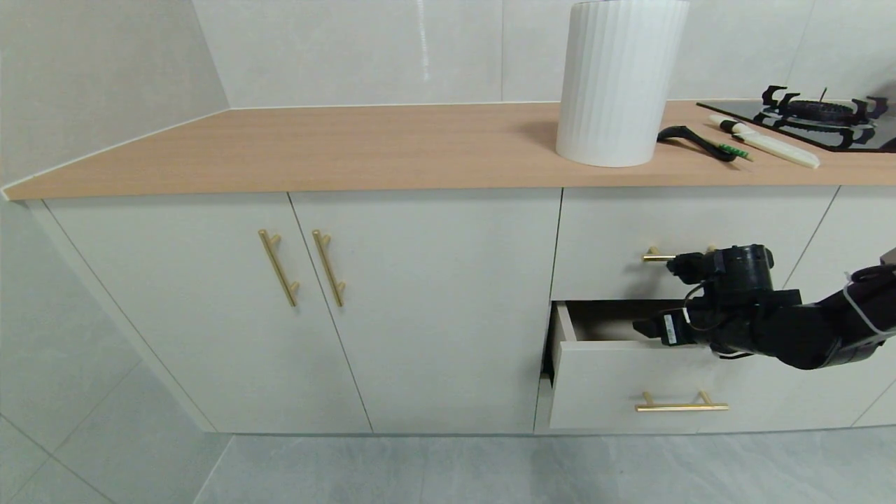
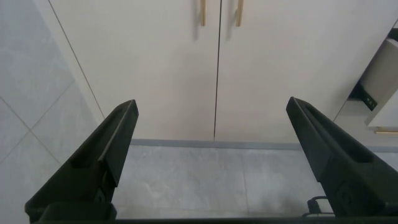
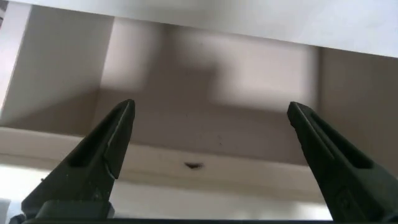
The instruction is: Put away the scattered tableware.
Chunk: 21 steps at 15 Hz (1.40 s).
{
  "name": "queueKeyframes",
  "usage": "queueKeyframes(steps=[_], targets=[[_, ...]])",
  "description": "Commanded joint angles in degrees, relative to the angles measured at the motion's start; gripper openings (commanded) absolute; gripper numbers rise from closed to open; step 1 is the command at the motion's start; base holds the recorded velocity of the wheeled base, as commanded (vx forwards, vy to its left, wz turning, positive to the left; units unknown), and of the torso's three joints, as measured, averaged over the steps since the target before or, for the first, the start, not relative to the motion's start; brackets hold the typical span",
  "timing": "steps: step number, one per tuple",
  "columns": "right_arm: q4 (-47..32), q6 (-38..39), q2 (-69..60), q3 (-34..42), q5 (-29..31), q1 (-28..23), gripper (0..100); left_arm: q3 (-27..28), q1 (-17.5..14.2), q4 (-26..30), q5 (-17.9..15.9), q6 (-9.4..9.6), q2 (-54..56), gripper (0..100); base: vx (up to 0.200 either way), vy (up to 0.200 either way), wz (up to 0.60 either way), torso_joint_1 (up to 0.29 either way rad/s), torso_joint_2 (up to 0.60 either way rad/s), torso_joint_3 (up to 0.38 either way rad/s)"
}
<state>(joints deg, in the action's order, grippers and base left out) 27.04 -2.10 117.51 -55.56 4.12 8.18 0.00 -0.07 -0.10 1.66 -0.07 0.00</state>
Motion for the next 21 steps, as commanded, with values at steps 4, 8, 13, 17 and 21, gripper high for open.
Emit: queueKeyframes(steps=[4,8,13,17,21], targets=[[0.1,-0.1,-0.2,2.6,0.1,0.5,100,0.0,0.0,-0.1,0.0,-0.01,-0.1,100,0.000,0.000,0.00,0.000,0.00,0.000],[0.2,1.5,-5.7,9.3,0.1,1.3,100,0.0,0.0,0.0,0.0,-0.01,0.0,100,0.000,0.000,0.00,0.000,0.00,0.000],[0.3,1.7,-12.3,19.3,0.7,1.3,100,0.0,0.0,0.0,0.0,-0.01,0.0,100,0.000,0.000,0.00,0.000,0.00,0.000],[0.2,1.7,-18.8,27.8,1.2,2.5,100,0.0,0.0,0.0,0.0,-0.01,-0.1,100,0.000,0.000,0.00,0.000,0.00,0.000],[-0.2,1.6,-25.5,34.6,1.2,2.8,100,0.0,0.0,-0.1,0.0,-0.01,-0.1,100,0.000,0.000,0.00,0.000,0.00,0.000]])
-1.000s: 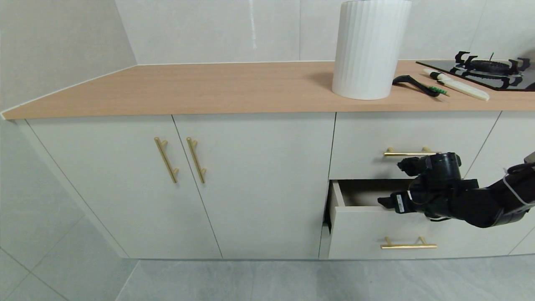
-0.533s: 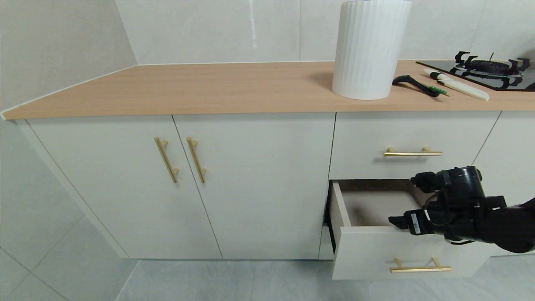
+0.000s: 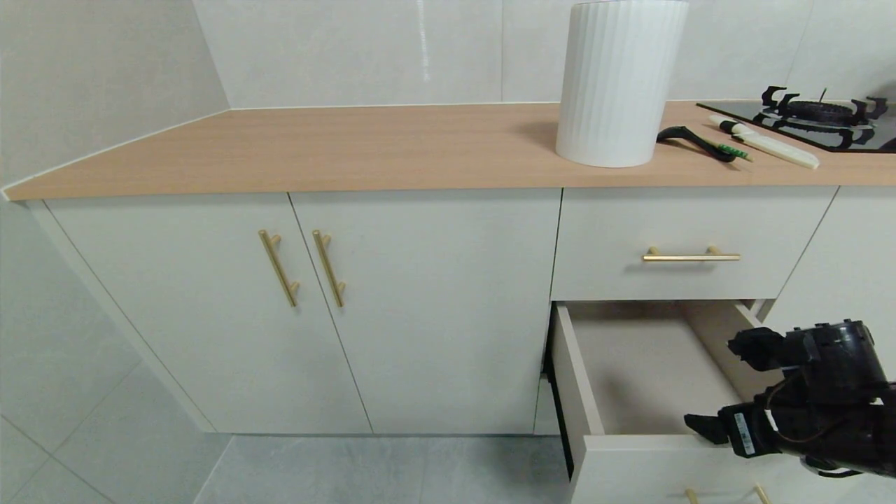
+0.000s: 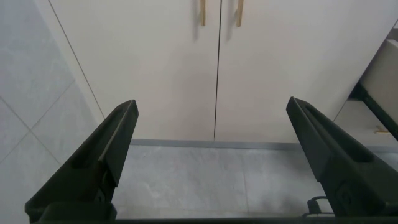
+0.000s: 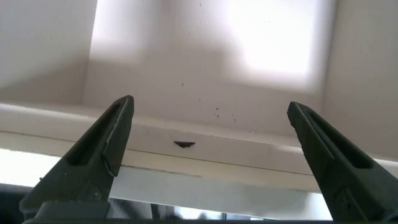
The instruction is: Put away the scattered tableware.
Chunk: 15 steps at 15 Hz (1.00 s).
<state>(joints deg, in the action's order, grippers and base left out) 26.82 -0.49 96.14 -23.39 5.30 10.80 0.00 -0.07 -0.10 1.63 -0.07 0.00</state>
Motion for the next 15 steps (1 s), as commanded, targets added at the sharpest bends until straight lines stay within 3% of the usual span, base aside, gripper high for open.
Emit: queueKeyframes(steps=[1,4,9,11,15], targets=[[-0.1,0.0,-5.7,3.9,0.1,0.2,100,0.0,0.0,-0.1,0.0,-0.01,0.0,100,0.000,0.000,0.00,0.000,0.00,0.000],[-1.5,-0.2,-9.1,7.3,0.5,0.2,100,0.0,0.0,0.0,0.0,-0.01,-0.1,100,0.000,0.000,0.00,0.000,0.00,0.000],[-12.8,-0.1,-15.3,6.7,-0.1,0.2,100,0.0,0.0,0.0,0.0,-0.01,-0.1,100,0.000,0.000,0.00,0.000,0.00,0.000],[-19.1,-0.1,-15.3,3.5,-0.6,0.2,100,0.0,0.0,0.0,0.0,-0.01,-0.1,100,0.000,0.000,0.00,0.000,0.00,0.000],[-20.7,0.9,-13.3,-10.2,-5.3,-2.4,100,0.0,0.0,0.0,0.0,-0.01,-0.1,100,0.000,0.000,0.00,0.000,0.00,0.000]])
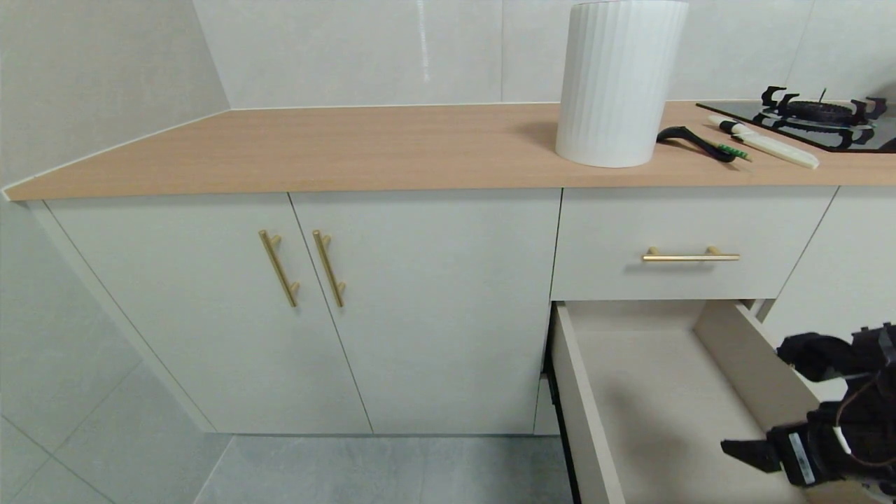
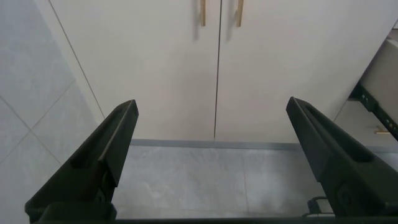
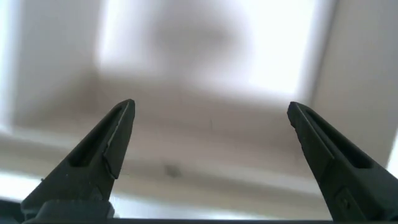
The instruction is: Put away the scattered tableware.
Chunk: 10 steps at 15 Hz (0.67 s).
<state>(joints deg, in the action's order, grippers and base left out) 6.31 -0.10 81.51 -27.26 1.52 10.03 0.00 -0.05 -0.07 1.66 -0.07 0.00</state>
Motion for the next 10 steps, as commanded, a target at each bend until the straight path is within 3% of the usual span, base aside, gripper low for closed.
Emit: queueKeyframes(steps=[1,4,6,10], targets=[[-1.4,1.2,2.8,-12.5,-2.1,-2.8,100,0.0,0.0,0.0,0.0,-0.01,-0.1,100,0.000,0.000,0.00,0.000,0.00,0.000],[-13.3,2.1,5.9,-25.3,-3.5,-5.0,100,0.0,0.0,0.0,0.0,-0.01,-0.1,100,0.000,0.000,0.00,0.000,0.00,0.000],[-14.9,2.1,5.3,-24.9,-10.3,-7.8,100,0.0,0.0,0.0,0.0,-0.01,0.0,100,0.000,0.000,0.00,0.000,0.00,0.000],[-14.8,1.9,2.3,-24.9,-11.6,-9.0,100,0.0,0.0,0.0,0.0,-0.01,-0.1,100,0.000,0.000,0.00,0.000,0.00,0.000]])
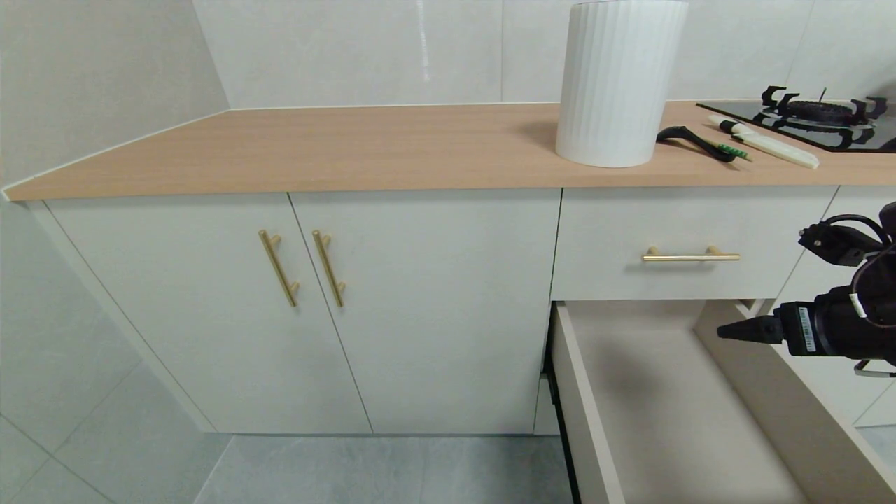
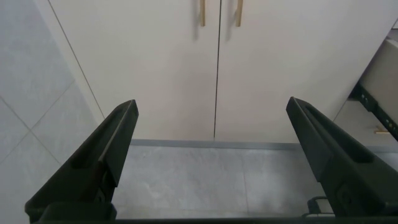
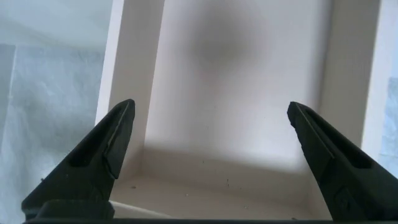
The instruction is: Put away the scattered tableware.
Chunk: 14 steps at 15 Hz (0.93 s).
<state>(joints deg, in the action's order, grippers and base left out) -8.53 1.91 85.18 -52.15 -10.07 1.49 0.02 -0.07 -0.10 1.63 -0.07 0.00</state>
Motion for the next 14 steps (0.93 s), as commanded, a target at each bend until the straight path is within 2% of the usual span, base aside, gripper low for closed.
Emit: queueKeyframes(steps=[1,4,7,11,14], targets=[[0.0,-0.2,-2.5,0.6,-0.1,-0.4,100,0.0,0.0,0.0,0.0,-0.01,-0.1,100,0.000,0.000,0.00,0.000,0.00,0.000],[0.0,-4.4,-4.7,2.7,0.0,-0.3,100,0.0,0.0,0.0,0.0,-0.01,-0.1,100,0.000,0.000,0.00,0.019,-0.06,-0.043],[0.0,-5.7,-5.0,3.2,0.0,-0.3,100,0.0,0.0,0.0,0.0,-0.01,-0.1,100,0.000,0.000,0.00,0.121,-0.26,-0.229],[-0.1,-5.7,-5.0,3.5,0.0,0.0,100,0.0,0.0,0.0,0.0,-0.01,0.0,100,0.000,0.000,0.00,0.088,-0.50,-0.272],[0.0,-5.7,-5.0,3.7,0.0,0.5,100,0.0,0.0,0.0,0.0,-0.01,0.0,100,0.000,0.000,0.00,0.276,-0.46,-0.277]])
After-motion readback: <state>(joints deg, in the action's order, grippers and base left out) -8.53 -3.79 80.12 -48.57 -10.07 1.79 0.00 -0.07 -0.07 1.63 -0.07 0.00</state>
